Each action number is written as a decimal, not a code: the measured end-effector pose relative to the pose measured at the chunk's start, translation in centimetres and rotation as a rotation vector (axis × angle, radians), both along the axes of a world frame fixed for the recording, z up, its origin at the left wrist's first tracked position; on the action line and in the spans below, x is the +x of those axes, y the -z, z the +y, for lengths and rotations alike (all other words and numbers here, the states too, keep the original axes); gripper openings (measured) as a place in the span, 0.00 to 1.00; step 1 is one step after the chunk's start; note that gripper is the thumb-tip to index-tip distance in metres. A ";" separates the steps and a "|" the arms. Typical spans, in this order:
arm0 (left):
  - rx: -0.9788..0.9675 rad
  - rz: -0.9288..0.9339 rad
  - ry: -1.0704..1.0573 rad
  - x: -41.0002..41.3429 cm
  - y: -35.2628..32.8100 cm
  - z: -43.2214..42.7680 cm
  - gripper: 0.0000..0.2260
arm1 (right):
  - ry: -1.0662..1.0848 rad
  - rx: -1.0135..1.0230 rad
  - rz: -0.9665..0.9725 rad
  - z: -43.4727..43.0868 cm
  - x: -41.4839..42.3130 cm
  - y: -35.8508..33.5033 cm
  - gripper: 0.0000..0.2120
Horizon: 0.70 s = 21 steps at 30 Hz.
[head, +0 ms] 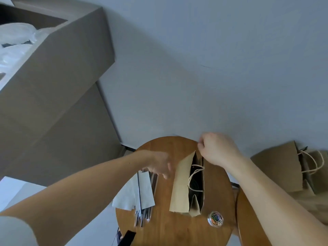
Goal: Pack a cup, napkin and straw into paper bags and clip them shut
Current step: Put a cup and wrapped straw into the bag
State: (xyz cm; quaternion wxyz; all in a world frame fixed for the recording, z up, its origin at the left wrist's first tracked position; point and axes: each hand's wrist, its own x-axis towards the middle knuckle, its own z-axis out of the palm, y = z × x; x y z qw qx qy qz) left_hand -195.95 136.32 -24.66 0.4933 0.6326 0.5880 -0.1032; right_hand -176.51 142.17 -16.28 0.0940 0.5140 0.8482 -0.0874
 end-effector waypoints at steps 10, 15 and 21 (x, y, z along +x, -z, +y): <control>0.139 0.020 -0.719 -10.5 6.4 -3.4 0.08 | 0.352 -0.605 0.450 -7.2 -13.0 17.9 0.09; 0.004 -0.002 -0.877 -11.5 12.9 -6.5 0.06 | 0.470 -0.587 0.267 -9.8 -14.0 27.7 0.24; -0.073 0.012 -0.937 -10.6 18.0 -7.0 0.03 | 0.505 -0.392 0.183 -11.2 -14.4 33.3 0.41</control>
